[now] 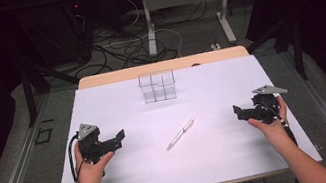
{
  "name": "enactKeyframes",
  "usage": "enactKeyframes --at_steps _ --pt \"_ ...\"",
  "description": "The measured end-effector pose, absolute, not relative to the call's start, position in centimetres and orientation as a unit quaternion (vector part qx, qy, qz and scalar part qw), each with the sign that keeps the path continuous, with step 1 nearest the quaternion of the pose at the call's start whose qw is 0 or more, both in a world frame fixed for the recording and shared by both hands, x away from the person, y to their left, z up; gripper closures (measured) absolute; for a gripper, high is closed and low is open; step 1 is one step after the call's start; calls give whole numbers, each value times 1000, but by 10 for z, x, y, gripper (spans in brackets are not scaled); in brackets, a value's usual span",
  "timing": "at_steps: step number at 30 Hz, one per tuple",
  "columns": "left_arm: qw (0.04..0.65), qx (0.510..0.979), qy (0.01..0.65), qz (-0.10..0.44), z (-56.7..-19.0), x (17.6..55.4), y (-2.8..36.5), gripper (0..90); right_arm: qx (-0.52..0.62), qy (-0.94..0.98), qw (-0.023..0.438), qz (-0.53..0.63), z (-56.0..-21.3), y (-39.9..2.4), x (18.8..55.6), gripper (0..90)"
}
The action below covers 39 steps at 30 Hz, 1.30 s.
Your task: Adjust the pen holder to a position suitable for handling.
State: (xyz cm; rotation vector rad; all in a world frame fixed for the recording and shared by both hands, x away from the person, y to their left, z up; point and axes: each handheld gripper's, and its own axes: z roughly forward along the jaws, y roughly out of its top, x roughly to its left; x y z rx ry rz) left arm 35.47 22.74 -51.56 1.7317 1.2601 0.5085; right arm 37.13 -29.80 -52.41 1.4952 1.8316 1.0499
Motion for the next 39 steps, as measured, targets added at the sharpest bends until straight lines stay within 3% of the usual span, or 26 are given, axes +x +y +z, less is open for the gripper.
enactKeyframes --at_steps 17,39 --pt "478 683 517 196 -490 364 210 17 551 685 274 389 -526 -290 370 9" --pt "472 695 506 195 -449 408 165 85 559 677 273 394 -524 -294 364 22"
